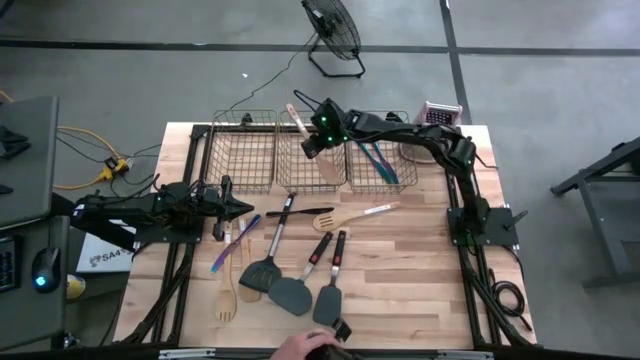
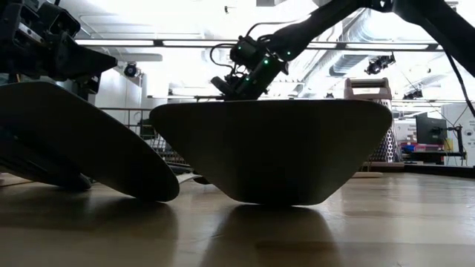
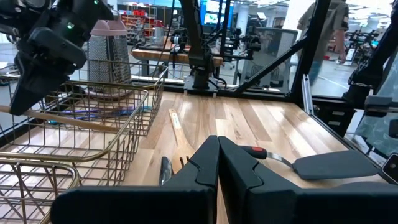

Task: Pick & Place Kitchen Items
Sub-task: Put the brown serving spoon into the middle wire basket

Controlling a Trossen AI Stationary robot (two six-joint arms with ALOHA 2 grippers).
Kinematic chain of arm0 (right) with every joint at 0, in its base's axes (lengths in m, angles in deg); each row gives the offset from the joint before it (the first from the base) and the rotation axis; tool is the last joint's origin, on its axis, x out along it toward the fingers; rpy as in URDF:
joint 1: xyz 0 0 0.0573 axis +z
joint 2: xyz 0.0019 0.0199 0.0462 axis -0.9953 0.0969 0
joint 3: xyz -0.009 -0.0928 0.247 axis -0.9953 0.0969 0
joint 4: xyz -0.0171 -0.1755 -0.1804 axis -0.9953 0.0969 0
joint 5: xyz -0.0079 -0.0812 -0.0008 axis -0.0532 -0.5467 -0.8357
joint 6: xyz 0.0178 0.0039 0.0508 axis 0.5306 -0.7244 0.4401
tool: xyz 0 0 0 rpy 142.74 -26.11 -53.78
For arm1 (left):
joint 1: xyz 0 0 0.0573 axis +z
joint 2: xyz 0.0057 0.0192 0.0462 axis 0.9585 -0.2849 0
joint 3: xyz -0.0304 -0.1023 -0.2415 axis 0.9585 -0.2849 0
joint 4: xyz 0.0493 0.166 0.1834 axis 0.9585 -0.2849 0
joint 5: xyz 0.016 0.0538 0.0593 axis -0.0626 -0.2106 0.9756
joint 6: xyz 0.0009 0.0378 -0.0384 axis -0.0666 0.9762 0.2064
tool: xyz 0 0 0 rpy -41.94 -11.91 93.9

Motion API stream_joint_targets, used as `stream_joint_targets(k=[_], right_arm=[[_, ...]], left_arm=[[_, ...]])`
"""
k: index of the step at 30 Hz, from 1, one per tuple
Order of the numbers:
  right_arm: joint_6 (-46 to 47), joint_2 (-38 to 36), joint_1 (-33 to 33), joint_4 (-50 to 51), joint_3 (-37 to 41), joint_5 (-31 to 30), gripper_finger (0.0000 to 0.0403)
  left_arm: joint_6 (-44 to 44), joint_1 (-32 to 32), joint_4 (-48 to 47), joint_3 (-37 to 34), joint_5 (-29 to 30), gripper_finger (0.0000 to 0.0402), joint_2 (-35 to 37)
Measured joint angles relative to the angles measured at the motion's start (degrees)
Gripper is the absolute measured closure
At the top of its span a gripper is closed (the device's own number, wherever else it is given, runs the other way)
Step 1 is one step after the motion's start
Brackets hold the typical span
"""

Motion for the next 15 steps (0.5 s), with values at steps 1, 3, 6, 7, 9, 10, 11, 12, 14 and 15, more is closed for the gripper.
stream_joint_targets(k=[1,3,6,7,9,10,11,12,14,15], right_arm=[[0.0,0.0,-0.1,-0.1,0.0,0.0,0.0331],[0.1,0.0,-0.2,-0.1,0.0,-0.1,0.0325],[0.0,0.0,-0.2,-0.1,0.0,-0.3,0.0312],[0.0,0.0,-0.2,-0.2,0.0,-0.3,0.0307],[-0.1,0.0,-0.1,-0.4,0.1,-0.2,0.0297],[-0.1,0.0,-0.1,-0.5,0.1,-0.2,0.0292],[-0.1,0.0,-0.1,-0.8,0.1,-0.2,0.0288],[-0.1,0.0,-0.1,-1.3,0.1,-0.1,0.0284],[-0.1,0.0,-0.1,-1.9,0.1,0.2,0.0279],[-0.1,0.0,-0.1,-2.5,0.1,0.2,0.0277]], left_arm=[[0.0,0.0,0.0,0.0,0.0,0.0398,0.0],[0.0,0.0,0.0,0.0,0.0,0.0398,0.0],[0.0,0.0,0.0,0.0,0.0,0.0398,0.0],[0.0,0.0,0.0,0.0,0.0,0.0398,0.0],[0.0,0.0,0.0,0.0,0.0,0.0398,0.0],[0.0,0.0,0.0,0.0,0.0,0.0398,0.0],[0.0,0.0,0.0,0.0,0.0,0.0398,0.0],[0.0,0.0,0.0,0.0,0.0,0.0398,0.0],[0.0,0.0,0.0,0.0,0.0,0.0398,0.0],[0.0,0.0,0.0,0.0,0.0,0.0398,0.0]])
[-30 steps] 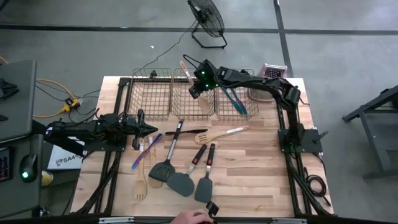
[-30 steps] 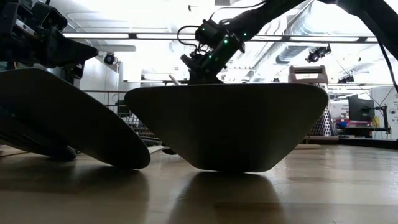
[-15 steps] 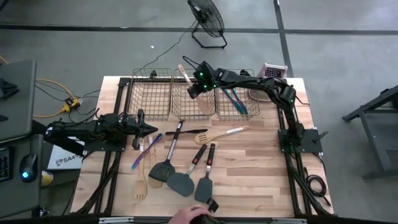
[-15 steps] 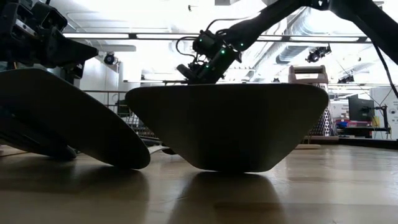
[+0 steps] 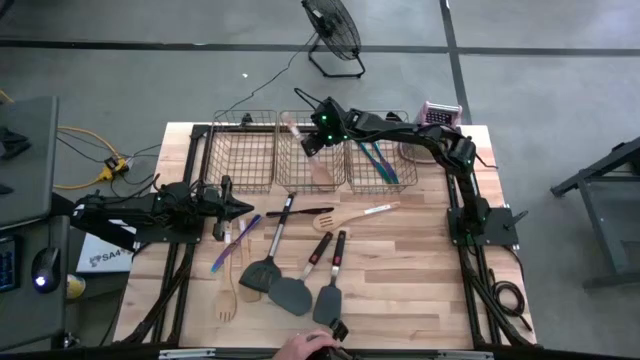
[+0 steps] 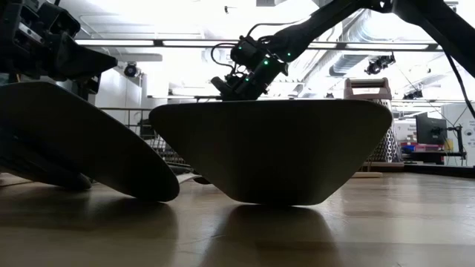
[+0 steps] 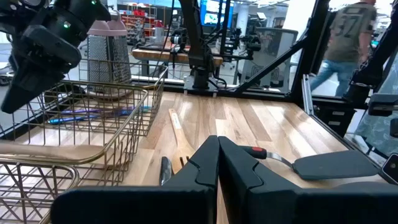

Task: Pick & Place Kitchen Items
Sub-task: Put the brown serving spoon into the middle wire basket

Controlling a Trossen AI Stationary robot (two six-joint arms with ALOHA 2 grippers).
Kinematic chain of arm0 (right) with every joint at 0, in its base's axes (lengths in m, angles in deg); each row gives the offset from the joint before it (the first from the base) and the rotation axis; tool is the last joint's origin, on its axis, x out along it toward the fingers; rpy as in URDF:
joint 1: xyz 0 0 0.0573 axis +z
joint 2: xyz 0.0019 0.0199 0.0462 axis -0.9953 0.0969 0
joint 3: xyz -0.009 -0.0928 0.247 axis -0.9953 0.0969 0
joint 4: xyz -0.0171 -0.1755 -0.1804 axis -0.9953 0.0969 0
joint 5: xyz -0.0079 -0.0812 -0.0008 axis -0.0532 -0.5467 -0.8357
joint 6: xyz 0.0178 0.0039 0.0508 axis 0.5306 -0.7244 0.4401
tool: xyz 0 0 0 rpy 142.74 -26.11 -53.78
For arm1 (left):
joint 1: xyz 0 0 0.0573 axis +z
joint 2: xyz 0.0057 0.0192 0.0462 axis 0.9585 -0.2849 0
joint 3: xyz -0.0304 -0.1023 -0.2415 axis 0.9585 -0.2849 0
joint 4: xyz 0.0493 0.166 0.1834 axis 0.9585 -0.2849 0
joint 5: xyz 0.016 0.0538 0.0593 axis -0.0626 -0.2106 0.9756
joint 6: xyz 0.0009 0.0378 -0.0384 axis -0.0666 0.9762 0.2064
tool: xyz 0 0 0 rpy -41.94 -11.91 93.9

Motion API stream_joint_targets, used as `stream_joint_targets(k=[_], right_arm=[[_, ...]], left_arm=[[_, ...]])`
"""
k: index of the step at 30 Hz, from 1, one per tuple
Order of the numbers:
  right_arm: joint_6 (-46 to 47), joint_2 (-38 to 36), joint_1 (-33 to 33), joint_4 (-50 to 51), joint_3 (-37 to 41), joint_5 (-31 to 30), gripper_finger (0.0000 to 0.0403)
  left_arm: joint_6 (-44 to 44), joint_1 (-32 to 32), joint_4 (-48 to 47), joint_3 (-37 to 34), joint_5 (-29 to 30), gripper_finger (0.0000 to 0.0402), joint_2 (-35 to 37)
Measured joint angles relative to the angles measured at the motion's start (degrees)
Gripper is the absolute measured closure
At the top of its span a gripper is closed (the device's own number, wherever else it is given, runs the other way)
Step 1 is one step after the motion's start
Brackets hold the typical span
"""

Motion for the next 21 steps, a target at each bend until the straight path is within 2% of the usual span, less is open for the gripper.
stream_joint_targets(k=[7,12,17,21], right_arm=[[0.6,-0.8,0.8,-3.8,0.0,0.0,0.0270],[0.1,-4.7,2.0,-3.8,0.0,0.4,0.0270],[-5.3,-8.4,4.0,0.0,0.0,3.1,0.0269],[-15.4,-10.5,6.2,6.9,0.1,3.2,0.0269]], left_arm=[[0.0,0.0,0.0,0.0,0.0,0.0398,0.0],[0.0,0.0,0.0,0.0,0.0,0.0398,0.0],[0.0,0.0,0.0,0.0,0.0,0.0398,0.0],[0.0,0.0,0.0,0.0,0.0,0.0398,0.0]])
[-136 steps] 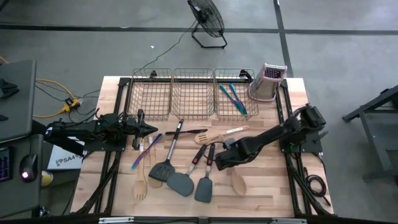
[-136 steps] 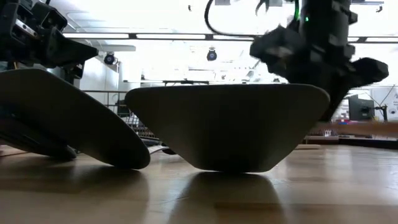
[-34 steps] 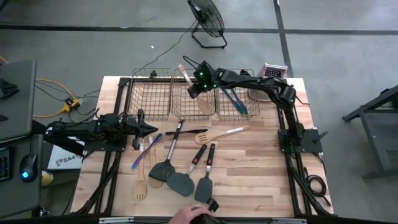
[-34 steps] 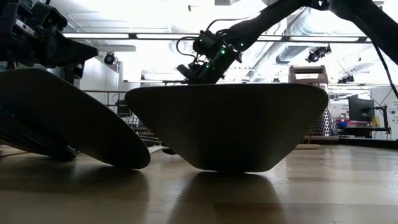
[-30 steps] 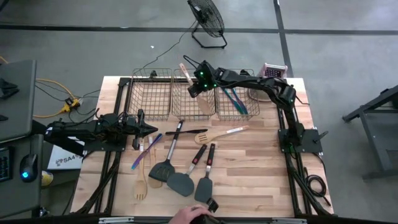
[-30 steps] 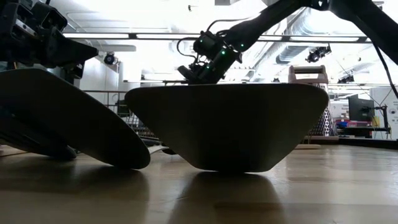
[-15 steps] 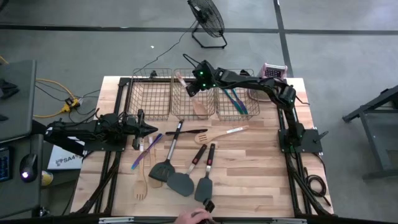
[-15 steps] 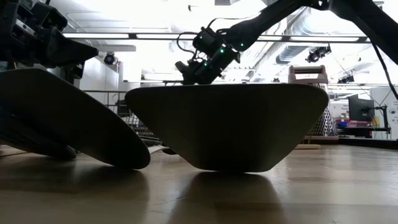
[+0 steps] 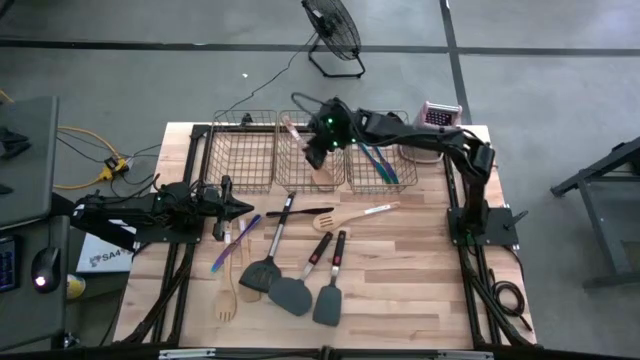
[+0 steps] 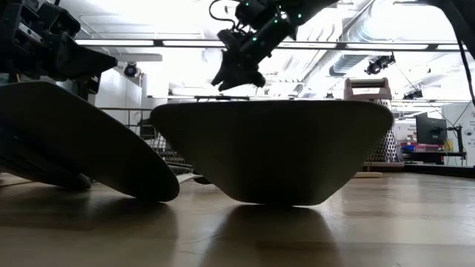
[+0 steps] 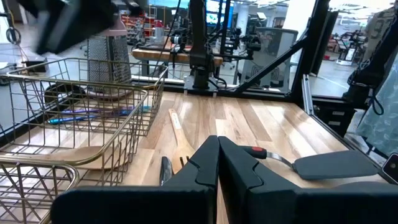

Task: Pick & Place Kitchen Items
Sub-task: Put the brown serving spoon into the middle wire basket

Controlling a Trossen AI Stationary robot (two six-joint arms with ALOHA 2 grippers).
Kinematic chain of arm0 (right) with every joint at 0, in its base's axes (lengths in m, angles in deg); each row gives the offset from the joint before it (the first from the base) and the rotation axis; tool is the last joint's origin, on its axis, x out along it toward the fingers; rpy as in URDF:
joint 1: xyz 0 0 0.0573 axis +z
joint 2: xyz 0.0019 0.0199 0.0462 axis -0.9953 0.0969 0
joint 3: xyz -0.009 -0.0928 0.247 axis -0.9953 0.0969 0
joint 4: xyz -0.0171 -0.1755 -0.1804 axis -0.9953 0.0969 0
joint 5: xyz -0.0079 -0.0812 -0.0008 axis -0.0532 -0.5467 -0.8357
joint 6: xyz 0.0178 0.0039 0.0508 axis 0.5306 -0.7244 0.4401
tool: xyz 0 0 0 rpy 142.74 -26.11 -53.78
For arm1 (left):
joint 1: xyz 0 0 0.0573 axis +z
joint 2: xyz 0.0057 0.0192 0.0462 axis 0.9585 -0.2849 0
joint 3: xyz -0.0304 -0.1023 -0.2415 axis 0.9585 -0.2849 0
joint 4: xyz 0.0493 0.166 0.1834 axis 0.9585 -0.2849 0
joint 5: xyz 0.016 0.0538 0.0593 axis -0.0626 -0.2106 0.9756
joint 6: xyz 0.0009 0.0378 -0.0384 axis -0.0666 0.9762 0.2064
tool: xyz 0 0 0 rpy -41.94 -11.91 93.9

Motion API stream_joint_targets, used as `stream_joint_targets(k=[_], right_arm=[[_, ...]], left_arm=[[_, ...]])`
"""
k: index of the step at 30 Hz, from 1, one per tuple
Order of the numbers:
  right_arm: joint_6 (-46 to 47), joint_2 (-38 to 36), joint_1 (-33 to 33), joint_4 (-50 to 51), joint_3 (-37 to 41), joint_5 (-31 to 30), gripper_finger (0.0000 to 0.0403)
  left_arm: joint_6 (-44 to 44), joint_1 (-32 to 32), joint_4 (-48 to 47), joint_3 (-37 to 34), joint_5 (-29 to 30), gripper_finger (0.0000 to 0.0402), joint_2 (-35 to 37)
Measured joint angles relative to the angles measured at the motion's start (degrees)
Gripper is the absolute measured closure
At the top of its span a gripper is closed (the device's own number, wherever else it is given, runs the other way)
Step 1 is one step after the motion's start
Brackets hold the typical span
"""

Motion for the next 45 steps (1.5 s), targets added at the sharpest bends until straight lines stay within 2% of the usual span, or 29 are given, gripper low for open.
stream_joint_targets(k=[4,7,15,19,29,39,45], right_arm=[[-11.4,-3.6,2.6,4.5,3.2,0.4,0.0269],[-15.9,-7.5,4.7,4.8,8.2,2.4,0.0256],[-21.5,-16.7,10.9,4.2,23.8,1.1,0.0149],[-22.3,-19.1,13.5,4.4,29.3,1.3,0.0121],[-24.1,-18.6,15.2,5.0,36.0,0.5,0.0129],[-27.7,-15.9,17.4,3.7,38.7,-6.6,0.0131],[-28.8,-14.9,19.2,2.6,38.8,-13.5,0.0131]], left_arm=[[0.0,0.0,0.0,0.0,0.0,0.0398,0.0],[0.0,0.0,0.0,0.0,0.0,0.0398,0.0],[0.0,0.0,0.0,0.0,0.0,0.0398,0.0],[0.0,0.0,0.0,0.0,0.0,0.0398,0.0],[0.0,0.0,0.0,0.0,0.0,0.0398,0.0],[0.0,0.0,0.0,0.0,0.0,0.0398,0.0],[0.0,0.0,0.0,0.0,0.0,0.0398,0.0]])
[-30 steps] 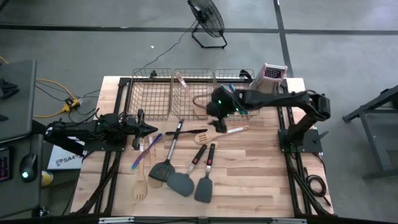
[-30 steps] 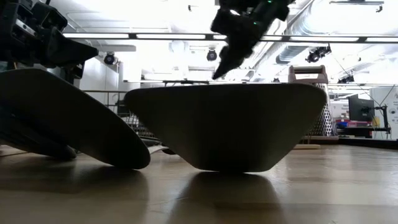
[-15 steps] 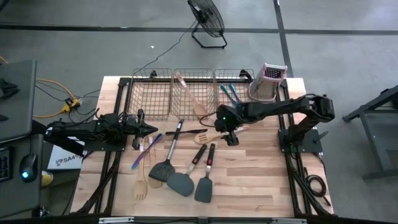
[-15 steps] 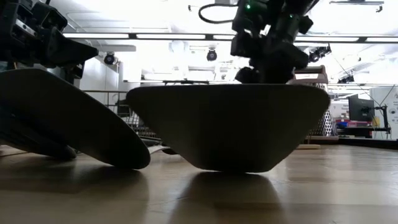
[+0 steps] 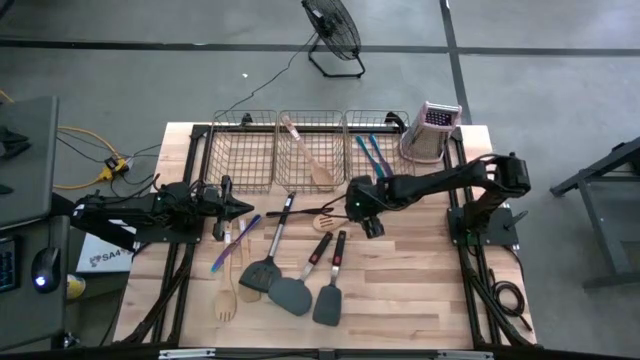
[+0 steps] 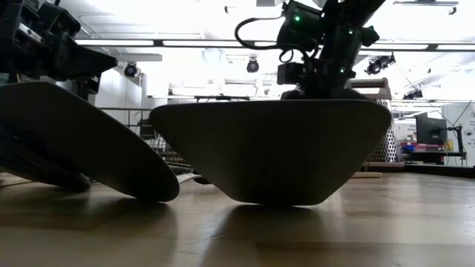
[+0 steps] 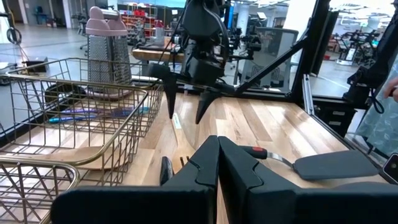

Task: Pick & Place Kitchen Items
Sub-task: Put the brown serving spoon into the middle wire basket

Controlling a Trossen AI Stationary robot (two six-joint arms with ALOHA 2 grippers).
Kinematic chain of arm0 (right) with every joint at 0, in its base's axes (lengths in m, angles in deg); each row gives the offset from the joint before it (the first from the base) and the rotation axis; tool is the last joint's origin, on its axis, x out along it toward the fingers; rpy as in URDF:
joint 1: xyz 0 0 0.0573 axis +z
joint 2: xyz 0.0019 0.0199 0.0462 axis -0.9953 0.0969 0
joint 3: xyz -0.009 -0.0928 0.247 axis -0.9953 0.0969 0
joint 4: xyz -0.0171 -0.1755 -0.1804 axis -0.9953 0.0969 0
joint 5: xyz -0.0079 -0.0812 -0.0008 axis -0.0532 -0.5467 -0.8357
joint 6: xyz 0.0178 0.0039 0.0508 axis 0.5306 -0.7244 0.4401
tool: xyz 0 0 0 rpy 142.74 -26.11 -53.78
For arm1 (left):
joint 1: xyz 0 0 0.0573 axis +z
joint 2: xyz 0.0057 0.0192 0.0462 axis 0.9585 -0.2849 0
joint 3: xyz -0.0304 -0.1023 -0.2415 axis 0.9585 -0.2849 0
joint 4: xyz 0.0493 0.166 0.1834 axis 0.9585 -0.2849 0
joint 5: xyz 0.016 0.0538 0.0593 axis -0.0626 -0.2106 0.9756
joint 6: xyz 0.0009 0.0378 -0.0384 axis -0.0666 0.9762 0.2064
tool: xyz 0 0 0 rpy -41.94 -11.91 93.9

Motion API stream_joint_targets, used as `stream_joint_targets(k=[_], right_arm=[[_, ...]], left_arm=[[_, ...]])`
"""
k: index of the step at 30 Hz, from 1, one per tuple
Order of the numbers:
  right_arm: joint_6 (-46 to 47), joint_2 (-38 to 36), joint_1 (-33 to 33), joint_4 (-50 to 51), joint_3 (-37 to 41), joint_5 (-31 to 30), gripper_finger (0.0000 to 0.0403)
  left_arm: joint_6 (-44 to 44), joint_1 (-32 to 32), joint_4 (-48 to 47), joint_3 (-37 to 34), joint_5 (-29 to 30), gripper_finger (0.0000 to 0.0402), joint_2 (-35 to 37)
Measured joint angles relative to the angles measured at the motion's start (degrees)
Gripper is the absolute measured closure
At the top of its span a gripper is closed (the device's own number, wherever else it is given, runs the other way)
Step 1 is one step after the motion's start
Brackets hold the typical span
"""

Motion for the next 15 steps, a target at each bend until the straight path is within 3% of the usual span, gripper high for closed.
stream_joint_targets(k=[15], right_arm=[[-2.6,0.0,5.2,-0.3,0.0,-2.5,0.0131]], left_arm=[[0.0,0.0,0.0,0.0,0.0,0.0398,0.0]])
